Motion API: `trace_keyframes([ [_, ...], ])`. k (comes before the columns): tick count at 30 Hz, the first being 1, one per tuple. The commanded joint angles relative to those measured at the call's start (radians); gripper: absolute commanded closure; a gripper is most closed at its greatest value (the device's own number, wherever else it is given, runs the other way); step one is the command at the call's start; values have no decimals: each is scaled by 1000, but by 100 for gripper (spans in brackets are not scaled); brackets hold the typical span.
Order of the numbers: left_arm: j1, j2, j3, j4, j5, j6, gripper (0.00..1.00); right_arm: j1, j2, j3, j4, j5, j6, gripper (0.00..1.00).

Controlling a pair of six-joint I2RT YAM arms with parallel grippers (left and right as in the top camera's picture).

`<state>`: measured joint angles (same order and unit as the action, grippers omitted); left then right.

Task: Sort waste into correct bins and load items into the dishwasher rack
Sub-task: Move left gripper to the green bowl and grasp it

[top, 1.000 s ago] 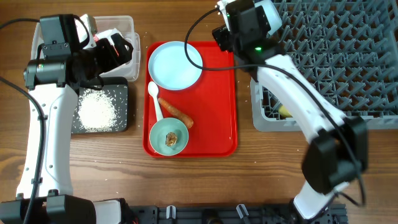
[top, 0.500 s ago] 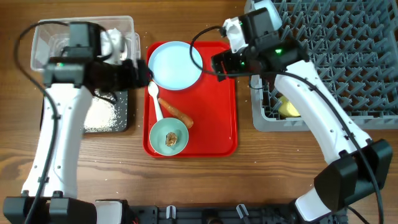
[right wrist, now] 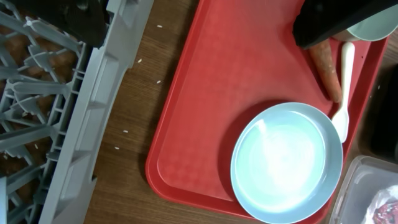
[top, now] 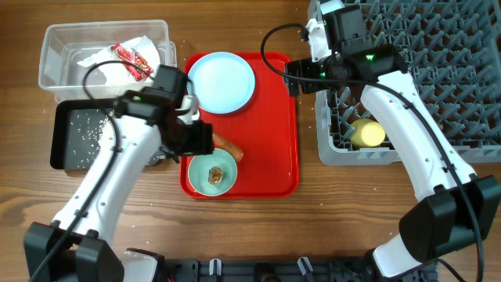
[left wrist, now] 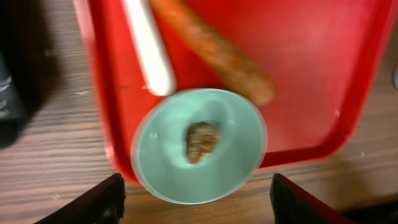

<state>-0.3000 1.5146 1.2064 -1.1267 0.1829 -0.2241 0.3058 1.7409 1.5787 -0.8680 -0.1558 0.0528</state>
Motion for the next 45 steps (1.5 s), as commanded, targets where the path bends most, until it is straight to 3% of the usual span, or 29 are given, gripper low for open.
trace_keyframes([
  [1, -147, 5, -16, 24, -34, -18, 32, -7, -24, 1, -2, 48, 37, 0],
  [7, -343, 5, -129, 161, -134, -161, 40, -35, -24, 1, -9, 48, 37, 0],
  [12, -408, 6, -209, 280, -137, -174, 49, -53, -24, 1, -11, 47, 37, 0],
  [19, -418, 7, -290, 365, -183, -174, 68, -54, -24, 1, -12, 48, 53, 0],
  [27, -418, 21, -370, 456, -211, -174, 69, -54, -24, 1, -16, 48, 53, 0],
  [29, -418, 28, -371, 470, -212, -174, 78, -54, -24, 1, -19, 48, 53, 0],
  [34, -418, 56, -372, 485, -212, -174, 83, -54, -24, 1, -27, 48, 52, 0],
  [36, -418, 74, -372, 485, -211, -174, 96, -54, -24, 1, -28, 48, 52, 0],
  [45, -395, 15, -274, 417, -191, -177, 96, -55, -24, 1, -34, 56, 52, 0],
])
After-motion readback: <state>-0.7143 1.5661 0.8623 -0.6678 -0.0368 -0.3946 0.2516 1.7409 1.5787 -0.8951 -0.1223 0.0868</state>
